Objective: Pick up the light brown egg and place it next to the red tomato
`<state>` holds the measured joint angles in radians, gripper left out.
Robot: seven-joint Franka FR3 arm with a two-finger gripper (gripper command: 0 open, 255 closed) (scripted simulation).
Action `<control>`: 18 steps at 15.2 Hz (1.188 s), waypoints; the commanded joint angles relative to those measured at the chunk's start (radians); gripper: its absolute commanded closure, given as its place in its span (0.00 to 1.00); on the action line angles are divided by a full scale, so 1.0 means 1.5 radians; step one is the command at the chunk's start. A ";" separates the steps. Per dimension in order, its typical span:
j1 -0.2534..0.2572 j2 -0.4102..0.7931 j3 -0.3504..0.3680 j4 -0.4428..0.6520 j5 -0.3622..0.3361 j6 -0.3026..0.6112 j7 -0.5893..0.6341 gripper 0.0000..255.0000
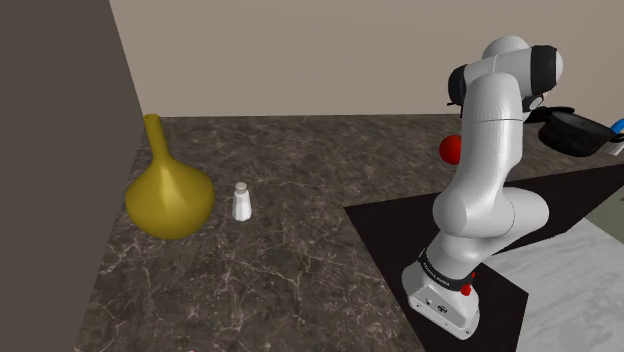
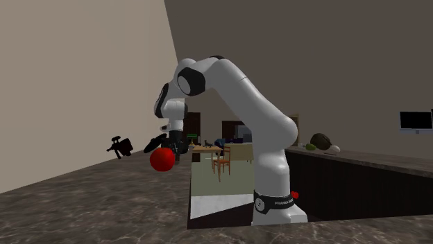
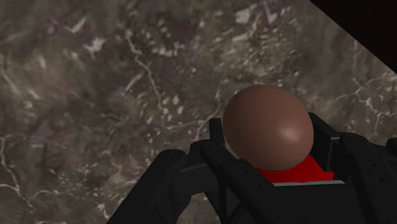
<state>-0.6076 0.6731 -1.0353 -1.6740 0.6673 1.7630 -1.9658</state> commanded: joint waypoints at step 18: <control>-0.020 -0.016 -0.014 0.069 -0.023 -0.070 0.018 0.00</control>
<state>-0.6369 0.6497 -1.0562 -1.5707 0.6322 1.6583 -1.9393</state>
